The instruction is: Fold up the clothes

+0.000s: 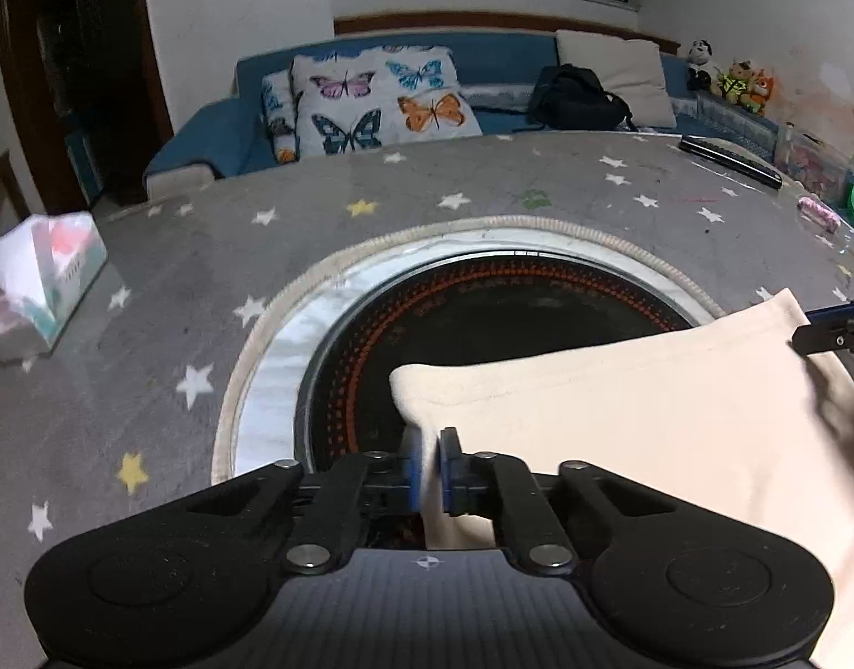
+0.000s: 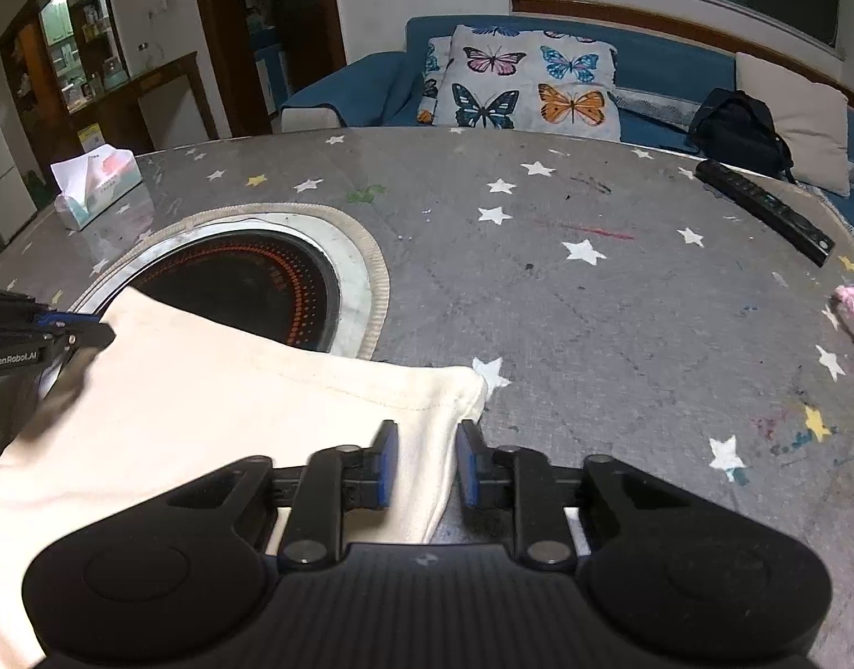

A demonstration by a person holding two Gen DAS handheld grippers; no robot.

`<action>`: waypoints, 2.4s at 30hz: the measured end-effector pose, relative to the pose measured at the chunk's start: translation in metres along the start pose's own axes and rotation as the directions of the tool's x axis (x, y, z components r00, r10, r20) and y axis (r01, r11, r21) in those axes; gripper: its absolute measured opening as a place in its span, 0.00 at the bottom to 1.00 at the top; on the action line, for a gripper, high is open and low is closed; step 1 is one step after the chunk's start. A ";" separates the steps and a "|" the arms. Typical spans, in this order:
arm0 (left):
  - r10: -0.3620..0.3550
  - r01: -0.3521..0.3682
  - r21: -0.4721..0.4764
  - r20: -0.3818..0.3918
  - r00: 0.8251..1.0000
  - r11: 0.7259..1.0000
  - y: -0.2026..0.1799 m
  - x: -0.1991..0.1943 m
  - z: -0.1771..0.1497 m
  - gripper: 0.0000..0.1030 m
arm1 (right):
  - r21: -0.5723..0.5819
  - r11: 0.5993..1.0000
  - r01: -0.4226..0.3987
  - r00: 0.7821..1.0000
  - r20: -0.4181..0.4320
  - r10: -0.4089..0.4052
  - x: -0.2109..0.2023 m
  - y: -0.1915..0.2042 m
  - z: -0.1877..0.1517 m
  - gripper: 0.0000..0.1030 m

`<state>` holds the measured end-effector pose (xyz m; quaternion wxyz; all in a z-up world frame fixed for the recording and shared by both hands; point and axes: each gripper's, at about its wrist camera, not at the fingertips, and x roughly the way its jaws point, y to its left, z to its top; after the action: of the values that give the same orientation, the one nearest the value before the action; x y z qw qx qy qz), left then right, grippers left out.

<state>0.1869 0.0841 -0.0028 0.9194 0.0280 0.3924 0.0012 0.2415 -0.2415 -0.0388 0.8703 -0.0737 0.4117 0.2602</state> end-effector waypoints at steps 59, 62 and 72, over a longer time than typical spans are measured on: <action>-0.253 0.229 0.224 0.088 0.963 0.947 -0.080 -0.125 -0.093 0.26 | -0.352 0.916 -0.192 0.980 -0.011 0.201 -0.115 0.115 -0.079 0.18; -0.272 0.242 0.255 0.091 0.958 0.936 -0.084 -0.137 -0.103 0.27 | -0.375 0.892 -0.252 0.965 -0.026 0.262 -0.125 0.135 -0.090 0.18; -0.221 0.180 0.356 0.076 0.972 0.917 -0.105 -0.123 -0.122 0.32 | -0.352 0.913 -0.205 0.979 -0.051 0.200 -0.092 0.163 -0.116 0.17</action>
<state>0.0114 -0.0180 -0.0035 0.9163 0.1490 0.3338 -0.1637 0.0310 -0.1779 -0.0307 0.8081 -0.1887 0.3693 0.4183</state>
